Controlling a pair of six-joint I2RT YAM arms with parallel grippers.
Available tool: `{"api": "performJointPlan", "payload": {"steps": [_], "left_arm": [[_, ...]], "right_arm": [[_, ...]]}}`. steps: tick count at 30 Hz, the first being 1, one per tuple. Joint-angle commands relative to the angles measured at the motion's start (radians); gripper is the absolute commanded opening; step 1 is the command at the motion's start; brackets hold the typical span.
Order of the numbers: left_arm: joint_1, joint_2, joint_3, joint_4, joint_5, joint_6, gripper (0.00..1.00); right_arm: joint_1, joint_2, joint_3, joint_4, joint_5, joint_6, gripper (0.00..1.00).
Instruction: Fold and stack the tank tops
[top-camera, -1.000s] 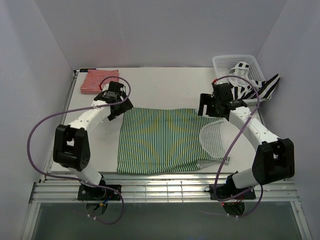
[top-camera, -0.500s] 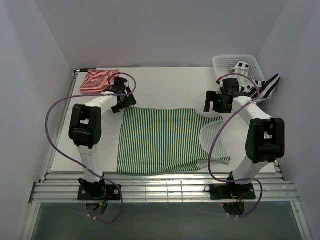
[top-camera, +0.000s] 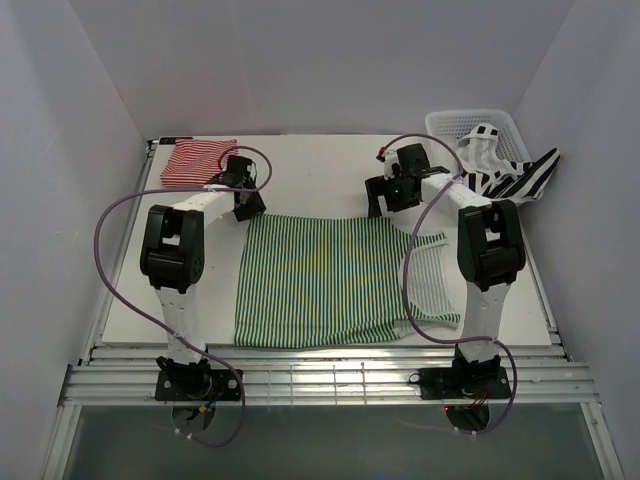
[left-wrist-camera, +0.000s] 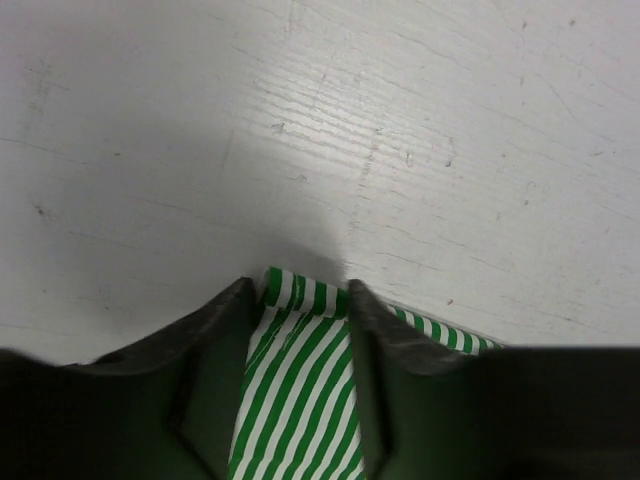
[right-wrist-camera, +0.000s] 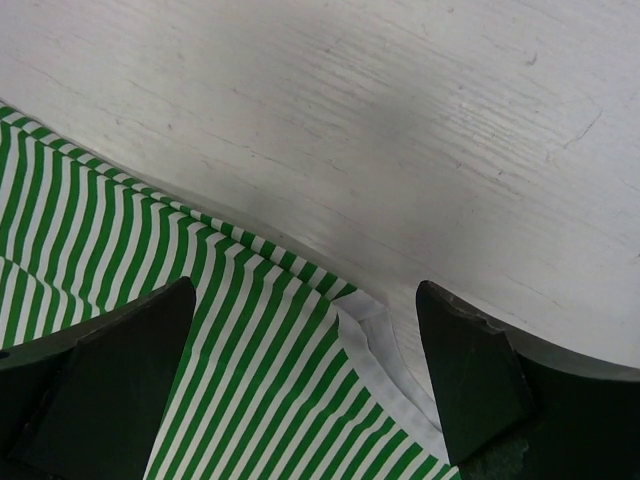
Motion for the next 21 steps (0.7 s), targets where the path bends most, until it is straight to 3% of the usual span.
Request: {"api": "performJointPlan", "payload": {"steps": [1,3,4,5,10,15,16,18,19,21], "left_arm": [[-0.003,0.033,-0.045,0.005,0.078,-0.012,0.45],[-0.003,0.038,-0.045,0.008,0.095,-0.001,0.29],[-0.001,0.036,-0.048,0.015,0.096,0.004,0.06],[-0.001,0.035,-0.056,0.016,0.096,0.004,0.00],[-0.003,-0.042,-0.105,0.067,0.078,0.008,0.00],[-0.003,-0.085,-0.120,0.082,0.070,0.013,0.00],[-0.003,-0.088,-0.120,0.082,0.069,0.013,0.00],[-0.003,-0.103,-0.120,0.082,0.072,0.014,0.00],[-0.003,-0.109,-0.125,0.084,0.073,0.014,0.00],[-0.003,-0.143,-0.131,0.087,0.081,0.016,0.00]], "right_arm": [[-0.011,0.019,0.040,-0.018,0.000,-0.014,0.97],[-0.004,0.021,0.024,-0.013,0.002,-0.020,1.00],[-0.001,0.019,0.014,-0.008,0.003,-0.023,1.00],[0.001,0.021,-0.002,-0.002,0.005,-0.025,0.95],[0.013,0.032,-0.018,-0.030,0.012,-0.019,0.71],[0.030,-0.005,-0.101,-0.007,0.018,-0.019,0.59],[0.030,-0.011,-0.122,-0.002,0.023,-0.016,0.47],[0.030,-0.013,-0.131,0.001,0.034,-0.008,0.34],[0.030,-0.022,-0.134,0.001,0.040,-0.006,0.14],[0.030,-0.043,-0.138,0.022,0.044,-0.005,0.08]]}}
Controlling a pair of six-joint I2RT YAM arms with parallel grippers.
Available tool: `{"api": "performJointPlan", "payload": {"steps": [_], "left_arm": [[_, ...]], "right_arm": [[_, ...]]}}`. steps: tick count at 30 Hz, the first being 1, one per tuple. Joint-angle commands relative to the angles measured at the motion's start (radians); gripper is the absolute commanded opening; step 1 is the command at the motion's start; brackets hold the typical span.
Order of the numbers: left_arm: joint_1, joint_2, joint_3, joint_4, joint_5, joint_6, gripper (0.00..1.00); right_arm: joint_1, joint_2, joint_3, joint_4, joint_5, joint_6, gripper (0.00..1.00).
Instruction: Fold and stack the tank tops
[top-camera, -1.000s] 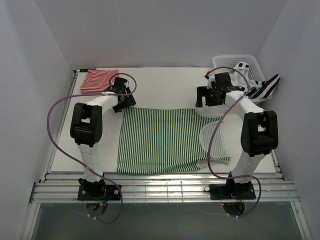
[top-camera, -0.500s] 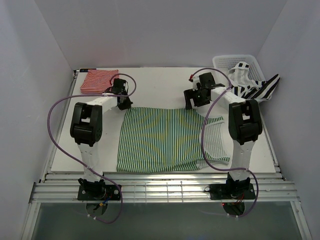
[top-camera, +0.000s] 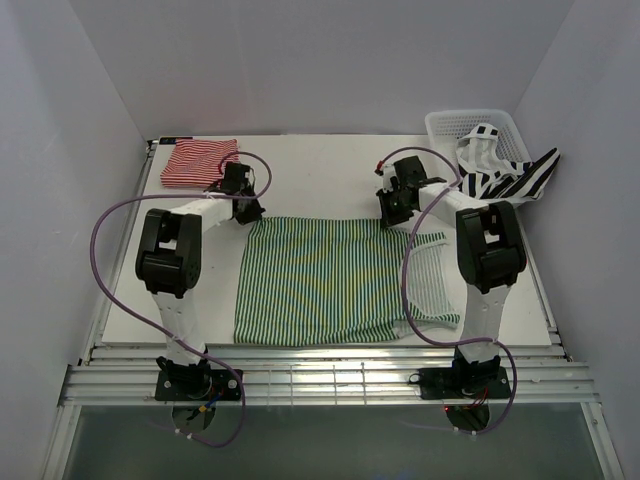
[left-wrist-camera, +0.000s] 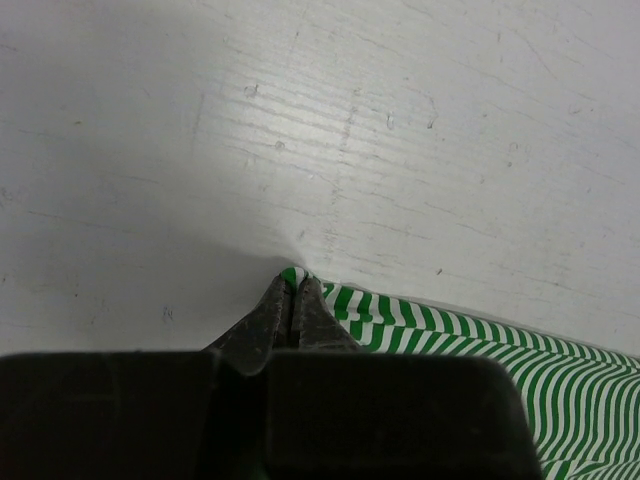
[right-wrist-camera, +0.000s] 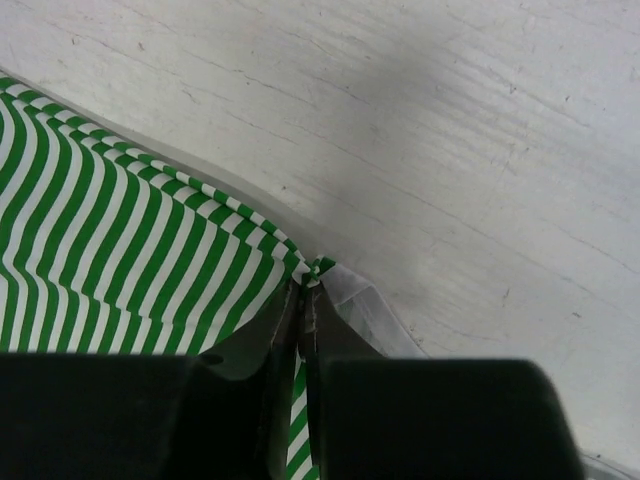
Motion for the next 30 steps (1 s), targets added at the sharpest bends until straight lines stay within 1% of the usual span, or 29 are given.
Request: {"api": "performJointPlan", "payload": {"steps": [1,3,4,6,7,9,10,11,12,13,14,15,16,17,18,19,21,22,25,26,27,28,30], "left_arm": [[-0.004,-0.111,-0.029,-0.024,0.028,0.013,0.00],[-0.004,-0.154,-0.042,-0.018,0.031,0.014,0.00],[-0.004,-0.207,-0.045,-0.015,0.031,0.014,0.00],[-0.004,-0.272,-0.054,-0.013,0.032,0.013,0.00],[-0.004,-0.349,-0.057,-0.013,0.028,0.013,0.00],[-0.004,-0.442,-0.074,-0.010,0.023,-0.002,0.00],[-0.004,-0.491,-0.078,-0.009,0.020,-0.005,0.00],[-0.004,-0.594,-0.081,-0.010,0.021,-0.007,0.00],[-0.004,-0.647,-0.086,-0.009,0.023,-0.016,0.00],[-0.006,-0.702,-0.086,-0.004,0.025,-0.019,0.00],[-0.006,-0.803,-0.080,-0.002,0.028,-0.019,0.00],[-0.007,-0.853,-0.071,-0.004,0.028,-0.018,0.00],[-0.009,-0.897,-0.043,-0.005,0.029,-0.016,0.00],[-0.010,-0.943,-0.025,-0.009,0.038,-0.013,0.00],[-0.012,-1.021,0.012,-0.009,0.076,-0.010,0.00],[-0.012,-1.055,0.030,-0.004,0.096,-0.010,0.00],[-0.012,-1.135,0.073,-0.004,0.158,-0.002,0.00],[-0.014,-1.152,0.118,-0.010,0.175,-0.002,0.00],[-0.012,-1.181,0.185,-0.051,0.196,0.002,0.00],[-0.014,-1.182,0.216,-0.056,0.198,0.019,0.00],[-0.014,-1.178,0.231,-0.064,0.160,0.019,0.00],[-0.014,-1.150,0.251,-0.091,0.140,0.021,0.00],[-0.014,-1.113,0.340,-0.136,0.143,0.024,0.00]], "right_arm": [[0.009,-0.073,-0.019,0.002,0.022,0.000,0.08],[0.012,-0.124,-0.008,0.020,0.034,-0.012,0.08],[0.014,-0.189,-0.002,0.027,0.052,-0.020,0.08],[0.020,-0.271,-0.002,0.053,0.062,-0.053,0.08],[0.022,-0.359,-0.005,0.059,0.063,-0.067,0.08],[0.023,-0.450,-0.020,0.073,0.060,-0.089,0.08],[0.023,-0.537,-0.022,0.061,0.056,-0.110,0.08],[0.023,-0.584,-0.022,0.050,0.054,-0.119,0.08],[0.023,-0.624,-0.020,0.039,0.051,-0.126,0.08],[0.025,-0.708,-0.017,0.021,0.022,-0.141,0.08],[0.025,-0.750,-0.014,0.010,0.008,-0.144,0.08],[0.026,-0.788,-0.006,-0.001,-0.015,-0.147,0.08],[0.026,-0.857,0.023,-0.018,-0.079,-0.150,0.08],[0.028,-0.892,0.041,-0.048,-0.111,-0.149,0.08],[0.029,-0.925,0.058,-0.055,-0.157,-0.149,0.08],[0.029,-0.996,0.076,-0.052,-0.247,-0.149,0.08],[0.029,-1.073,0.078,0.000,-0.318,-0.138,0.08],[0.029,-1.139,0.077,0.022,-0.352,-0.129,0.08],[0.031,-1.205,0.098,0.036,-0.371,-0.103,0.08],[0.031,-1.209,0.124,0.028,-0.372,-0.095,0.08],[0.031,-1.204,0.136,0.001,-0.374,-0.083,0.08],[0.029,-1.169,0.158,-0.031,-0.343,-0.075,0.08],[0.029,-1.108,0.274,-0.129,-0.306,-0.066,0.08]]}}
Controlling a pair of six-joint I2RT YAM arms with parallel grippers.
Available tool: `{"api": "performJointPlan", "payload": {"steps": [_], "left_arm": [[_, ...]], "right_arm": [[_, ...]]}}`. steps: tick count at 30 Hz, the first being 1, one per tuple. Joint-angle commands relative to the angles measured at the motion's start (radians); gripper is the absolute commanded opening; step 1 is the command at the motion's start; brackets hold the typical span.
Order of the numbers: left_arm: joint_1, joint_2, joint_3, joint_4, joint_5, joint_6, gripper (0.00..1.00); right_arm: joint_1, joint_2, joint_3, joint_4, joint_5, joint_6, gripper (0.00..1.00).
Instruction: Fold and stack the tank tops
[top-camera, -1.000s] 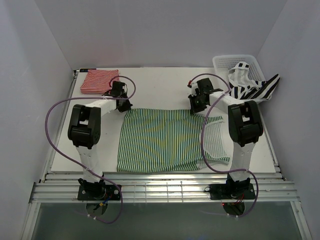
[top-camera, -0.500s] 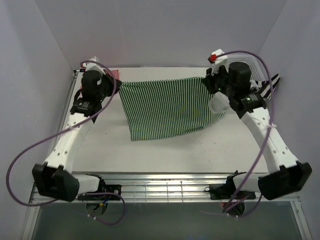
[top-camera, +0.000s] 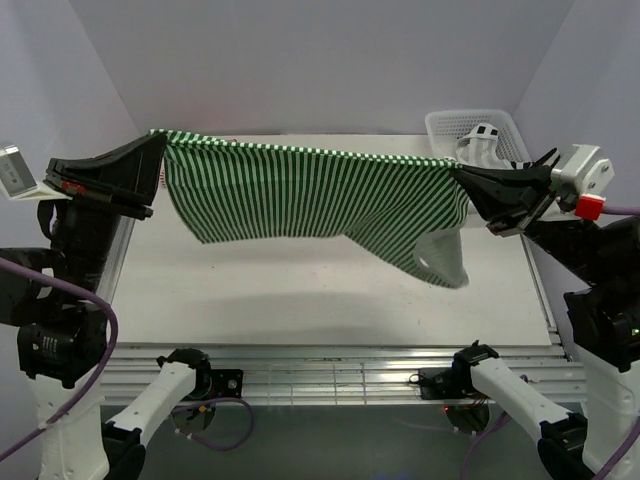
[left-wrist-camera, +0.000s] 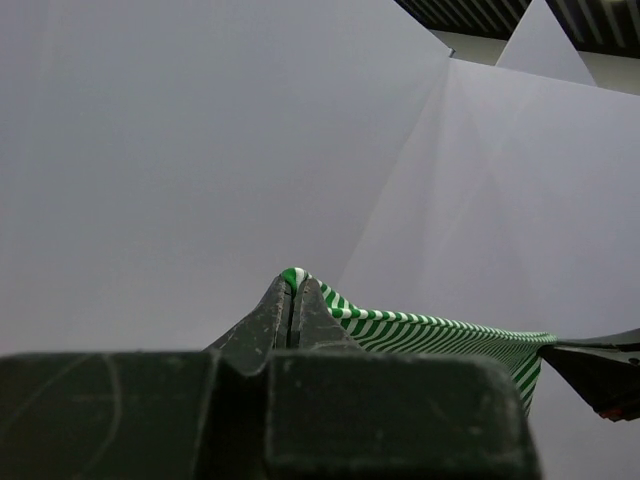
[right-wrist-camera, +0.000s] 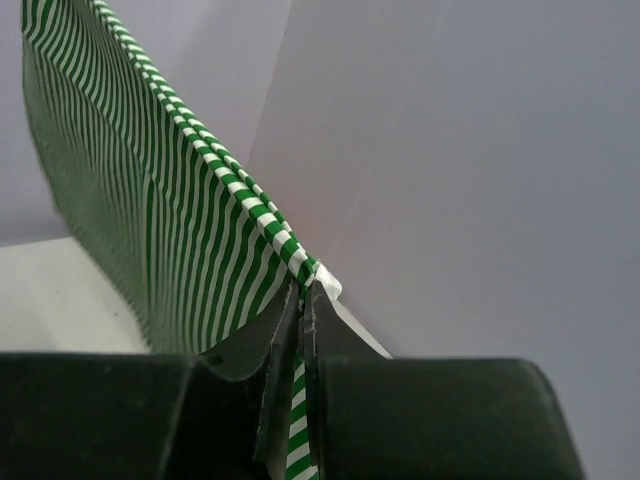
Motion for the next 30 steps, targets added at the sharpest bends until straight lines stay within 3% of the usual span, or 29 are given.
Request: {"api": "performJointPlan", "payload": {"steps": [1,2,4,5,6,9,12,13,15,22,30], "left_arm": [[0.006,0.099,0.074,-0.095,0.037,0.023,0.00],[0.007,0.081,0.068,-0.063,0.058,0.021,0.00],[0.007,0.047,-0.030,0.001,-0.001,0.003,0.00],[0.006,0.052,-0.059,-0.004,-0.134,0.006,0.00],[0.006,0.078,-0.087,-0.024,-0.199,0.015,0.00],[0.006,0.243,-0.061,-0.118,-0.195,0.038,0.00],[0.007,0.418,0.046,-0.147,-0.238,0.064,0.00],[0.009,0.453,0.156,-0.194,-0.244,0.076,0.00],[0.009,0.492,0.241,-0.208,-0.209,0.093,0.00],[0.007,0.367,0.282,-0.152,-0.213,0.132,0.00],[0.009,0.127,0.106,-0.130,-0.125,0.112,0.00]], "right_arm": [[-0.008,0.122,0.108,-0.168,0.051,0.025,0.08],[-0.006,0.104,0.107,-0.143,0.051,0.039,0.08],[-0.006,0.005,-0.118,0.051,0.100,0.117,0.08],[-0.008,0.009,-0.172,0.128,0.094,0.152,0.08],[-0.006,0.038,-0.185,0.086,0.068,0.145,0.08],[-0.006,0.212,-0.157,-0.060,0.052,0.114,0.08],[-0.008,0.323,-0.064,-0.094,0.357,0.095,0.08],[-0.006,0.352,0.009,-0.101,0.446,0.091,0.08],[-0.008,0.354,0.068,-0.105,0.424,0.055,0.08],[-0.006,0.244,0.127,-0.062,0.337,0.028,0.08],[-0.006,0.098,0.065,-0.059,0.180,0.076,0.08]]}}
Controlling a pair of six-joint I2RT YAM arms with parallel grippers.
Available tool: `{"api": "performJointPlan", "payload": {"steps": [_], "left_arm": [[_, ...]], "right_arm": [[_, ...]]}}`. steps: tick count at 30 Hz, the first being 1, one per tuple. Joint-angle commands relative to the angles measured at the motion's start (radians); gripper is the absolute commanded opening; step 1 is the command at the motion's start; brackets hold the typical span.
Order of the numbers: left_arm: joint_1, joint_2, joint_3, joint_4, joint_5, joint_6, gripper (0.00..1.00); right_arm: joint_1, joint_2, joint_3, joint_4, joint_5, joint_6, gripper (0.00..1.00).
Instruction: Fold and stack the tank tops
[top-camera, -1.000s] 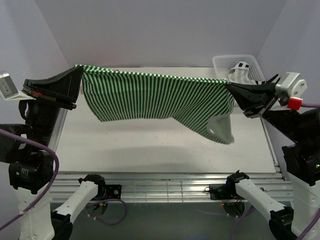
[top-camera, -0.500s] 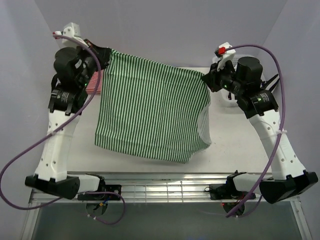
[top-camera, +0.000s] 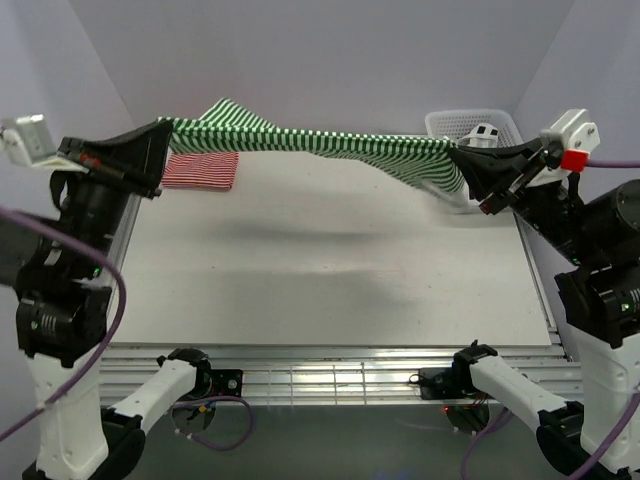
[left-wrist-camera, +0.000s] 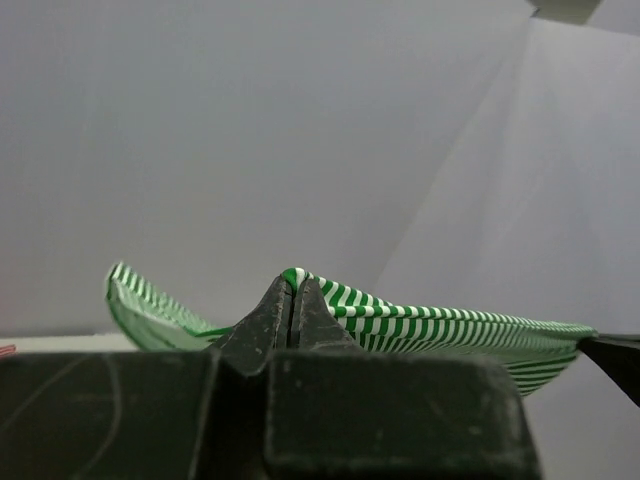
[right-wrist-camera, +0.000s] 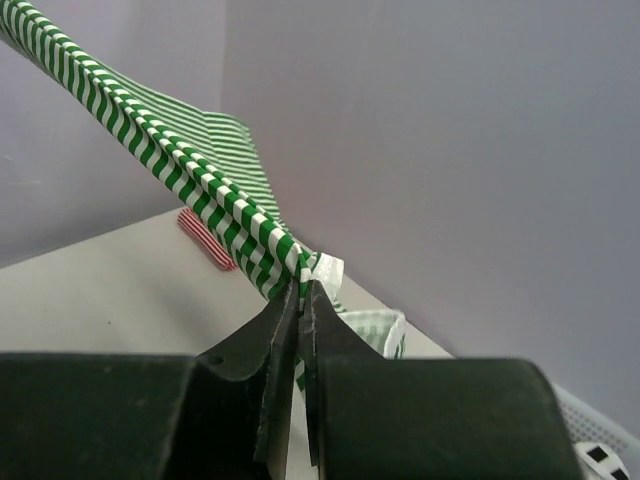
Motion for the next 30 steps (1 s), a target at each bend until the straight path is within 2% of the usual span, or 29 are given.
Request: {"api": "performJointPlan", "payload": {"steps": [1,4,8,12,15,19,22,23,25,26,27,28,29,30], "left_arm": [[0.022,-0.079,-0.067,0.021,-0.016,0.004,0.00],[0.020,-0.142,-0.104,0.016,0.021,-0.018,0.00],[0.020,-0.176,-0.082,0.018,0.042,-0.026,0.00],[0.020,-0.144,-0.058,0.035,0.047,-0.024,0.00],[0.020,-0.093,-0.109,0.064,0.004,-0.018,0.00],[0.022,-0.001,-0.270,0.132,-0.155,-0.003,0.00],[0.023,0.154,-0.420,0.172,-0.263,-0.007,0.00],[0.032,0.212,-0.451,0.183,-0.310,-0.012,0.00],[0.052,0.429,-0.499,0.206,-0.315,-0.045,0.03],[0.077,0.515,-0.487,0.206,-0.280,-0.058,0.18],[0.089,0.689,-0.417,0.191,-0.269,-0.066,0.46],[0.106,0.772,-0.360,0.174,-0.255,-0.075,0.69],[0.109,0.845,-0.289,0.147,-0.266,-0.075,0.97],[0.111,0.957,-0.203,0.095,-0.269,-0.085,0.98]], "right_arm": [[-0.015,-0.053,-0.033,0.002,-0.022,0.008,0.08],[-0.015,-0.116,-0.059,-0.005,-0.056,0.029,0.08],[-0.013,-0.176,-0.048,-0.011,-0.063,0.053,0.08],[-0.015,-0.168,-0.045,-0.010,-0.013,0.051,0.08],[-0.015,-0.132,-0.097,0.007,0.053,0.033,0.08],[-0.013,0.008,-0.210,0.039,0.194,0.011,0.09],[-0.018,0.173,-0.309,0.102,0.251,-0.001,0.10],[-0.029,0.229,-0.327,0.154,0.244,-0.006,0.10],[-0.044,0.432,-0.356,0.218,0.149,-0.013,0.13],[-0.049,0.520,-0.337,0.257,0.132,-0.007,0.14],[-0.049,0.703,-0.292,0.252,0.128,-0.006,0.23],[-0.050,0.797,-0.146,0.233,0.133,-0.013,0.35],[-0.050,0.900,-0.035,0.191,0.169,-0.019,0.47],[-0.049,1.089,0.107,0.010,0.206,-0.024,0.57]]}}
